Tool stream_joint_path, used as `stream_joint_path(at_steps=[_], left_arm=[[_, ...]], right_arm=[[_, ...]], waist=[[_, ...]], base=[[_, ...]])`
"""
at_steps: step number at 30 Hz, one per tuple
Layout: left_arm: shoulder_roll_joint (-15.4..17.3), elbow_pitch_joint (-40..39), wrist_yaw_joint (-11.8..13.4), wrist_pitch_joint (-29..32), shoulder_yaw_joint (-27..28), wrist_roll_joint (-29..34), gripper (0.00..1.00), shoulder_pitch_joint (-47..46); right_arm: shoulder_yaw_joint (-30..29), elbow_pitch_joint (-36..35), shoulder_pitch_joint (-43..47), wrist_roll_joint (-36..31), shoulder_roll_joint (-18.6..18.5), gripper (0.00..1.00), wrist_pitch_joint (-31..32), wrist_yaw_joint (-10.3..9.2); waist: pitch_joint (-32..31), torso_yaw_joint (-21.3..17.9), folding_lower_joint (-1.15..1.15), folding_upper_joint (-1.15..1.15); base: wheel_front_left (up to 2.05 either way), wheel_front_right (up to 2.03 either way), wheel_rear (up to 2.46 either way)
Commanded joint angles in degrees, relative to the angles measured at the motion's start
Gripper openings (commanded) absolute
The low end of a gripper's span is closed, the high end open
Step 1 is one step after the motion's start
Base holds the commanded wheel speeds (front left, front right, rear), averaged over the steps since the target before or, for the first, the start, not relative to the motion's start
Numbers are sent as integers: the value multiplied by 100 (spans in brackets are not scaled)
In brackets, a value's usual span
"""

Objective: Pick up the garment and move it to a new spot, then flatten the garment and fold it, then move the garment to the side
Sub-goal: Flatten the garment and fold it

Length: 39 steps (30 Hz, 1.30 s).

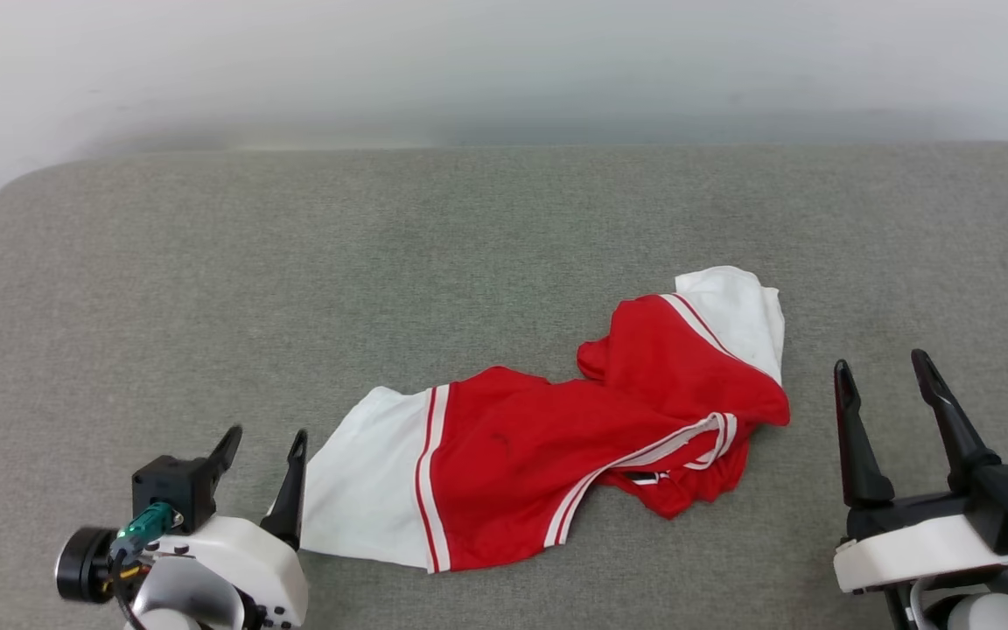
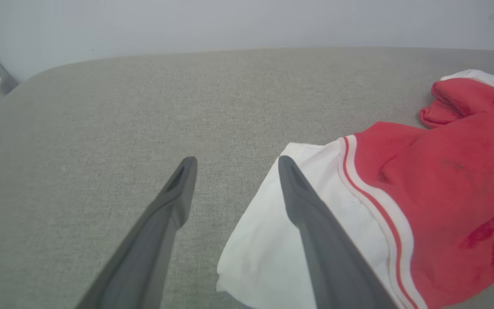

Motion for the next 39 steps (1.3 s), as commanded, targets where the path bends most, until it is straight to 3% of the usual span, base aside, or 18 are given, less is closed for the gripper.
stream_joint_path(at_steps=[1,6,13,16,21,27,31,39], left_arm=[[14,-49,-30,-185,22,75,100,-84],[38,-253,-208,-921,-107,445,100,-289],[-16,-443,-276,-1122,-211,640,100,-453],[-59,-492,-305,-1132,-275,680,100,-522],[-139,-505,-317,-1128,-357,715,100,-674],[-324,-456,-350,-1159,-462,722,100,-917],[-397,-411,-371,-1186,-492,704,100,-978],[-450,-282,-397,-1216,-499,660,100,-1017]], right_arm=[[-44,59,-51,21,-56,100,4,-4],[20,88,-444,121,-632,100,970,-3],[393,173,-1337,1041,-1696,100,3650,-3],[794,198,-1701,1199,-2345,100,4825,-5],[1031,407,-2315,1796,-2749,100,6277,-4],[1205,953,-2824,2067,-2994,100,6928,-3],[1422,1232,-2905,2122,-3138,100,7027,-3],[1778,1829,-2598,2390,-3061,100,7022,1]], waist=[[-22,45,1,0],[16,224,1,0],[310,544,1,0],[498,724,1,0],[821,1007,1,0],[1192,1438,1,0],[1327,1612,1,0],[1370,1735,1,0]], base=[[0,0,0],[0,0,0],[0,0,0],[0,0,0],[0,0,0],[0,0,0],[0,0,0],[0,0,0]])
